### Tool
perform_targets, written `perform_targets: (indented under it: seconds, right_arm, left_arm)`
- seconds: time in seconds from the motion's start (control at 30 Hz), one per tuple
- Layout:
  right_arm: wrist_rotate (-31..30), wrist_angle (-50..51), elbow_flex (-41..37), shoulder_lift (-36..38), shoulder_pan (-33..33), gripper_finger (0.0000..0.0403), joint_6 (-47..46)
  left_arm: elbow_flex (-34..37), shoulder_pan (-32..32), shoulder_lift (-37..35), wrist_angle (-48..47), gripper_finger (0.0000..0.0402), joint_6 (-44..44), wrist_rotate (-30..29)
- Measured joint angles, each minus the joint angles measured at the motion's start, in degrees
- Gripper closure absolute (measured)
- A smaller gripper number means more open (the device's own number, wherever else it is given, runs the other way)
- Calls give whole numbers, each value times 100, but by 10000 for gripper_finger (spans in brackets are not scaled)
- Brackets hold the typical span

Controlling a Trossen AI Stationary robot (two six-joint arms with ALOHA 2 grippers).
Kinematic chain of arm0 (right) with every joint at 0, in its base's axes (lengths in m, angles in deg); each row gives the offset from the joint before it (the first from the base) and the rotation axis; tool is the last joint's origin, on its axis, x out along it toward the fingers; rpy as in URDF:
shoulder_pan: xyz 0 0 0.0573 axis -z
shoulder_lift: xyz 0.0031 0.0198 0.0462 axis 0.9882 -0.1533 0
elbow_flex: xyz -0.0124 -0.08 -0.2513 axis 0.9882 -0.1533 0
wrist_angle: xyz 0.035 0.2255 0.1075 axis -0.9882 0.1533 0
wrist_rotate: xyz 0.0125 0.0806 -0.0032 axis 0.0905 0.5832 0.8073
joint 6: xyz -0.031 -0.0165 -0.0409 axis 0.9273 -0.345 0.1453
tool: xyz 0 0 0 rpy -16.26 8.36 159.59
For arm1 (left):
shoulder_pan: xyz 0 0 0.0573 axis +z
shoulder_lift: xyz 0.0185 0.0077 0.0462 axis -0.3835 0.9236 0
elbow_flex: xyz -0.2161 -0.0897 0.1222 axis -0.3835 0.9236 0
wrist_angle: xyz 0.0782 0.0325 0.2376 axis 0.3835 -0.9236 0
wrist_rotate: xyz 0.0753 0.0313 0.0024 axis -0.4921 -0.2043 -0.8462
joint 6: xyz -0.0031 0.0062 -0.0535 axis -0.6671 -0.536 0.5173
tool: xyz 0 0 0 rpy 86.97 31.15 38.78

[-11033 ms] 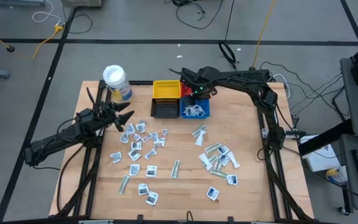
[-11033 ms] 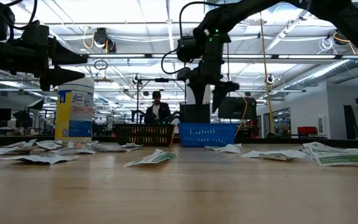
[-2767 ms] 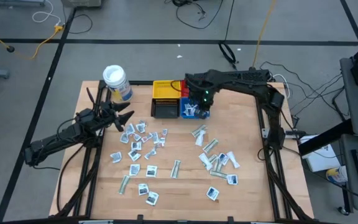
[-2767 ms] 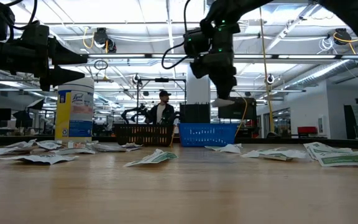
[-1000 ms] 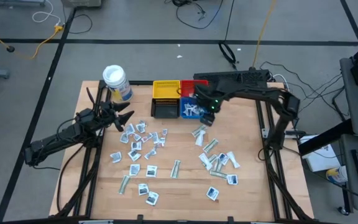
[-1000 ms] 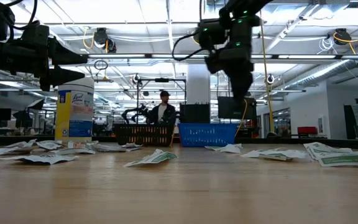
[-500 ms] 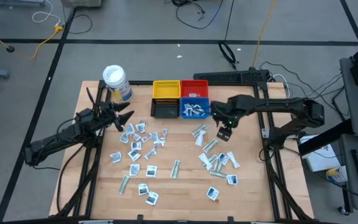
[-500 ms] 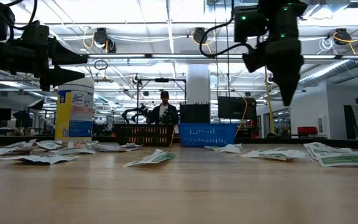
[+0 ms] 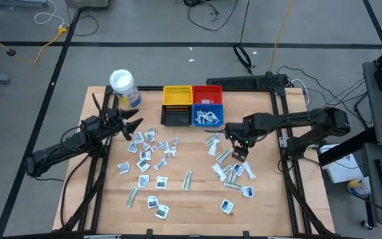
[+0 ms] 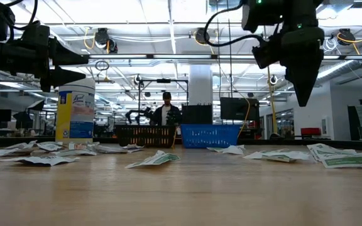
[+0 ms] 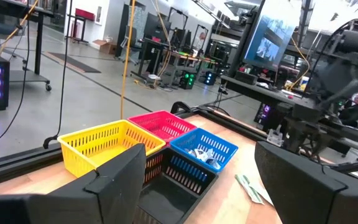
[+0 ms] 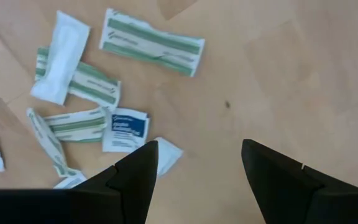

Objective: Pick & Place First Aid Supplies
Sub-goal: Put the blue alcohol pad into the blue basket

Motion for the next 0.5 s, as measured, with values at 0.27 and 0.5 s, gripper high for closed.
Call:
perform_targets:
  seconds: [0.27, 0.5]
  right_arm:
    - [-126, -146, 2, -84, -796, 177, -647]
    - [-238, -176, 4, -146, -1302, 177, -995]
  left_arm:
    - [2, -2, 2, 0, 96, 2, 0]
    - [0, 0, 0, 1, 96, 0, 0]
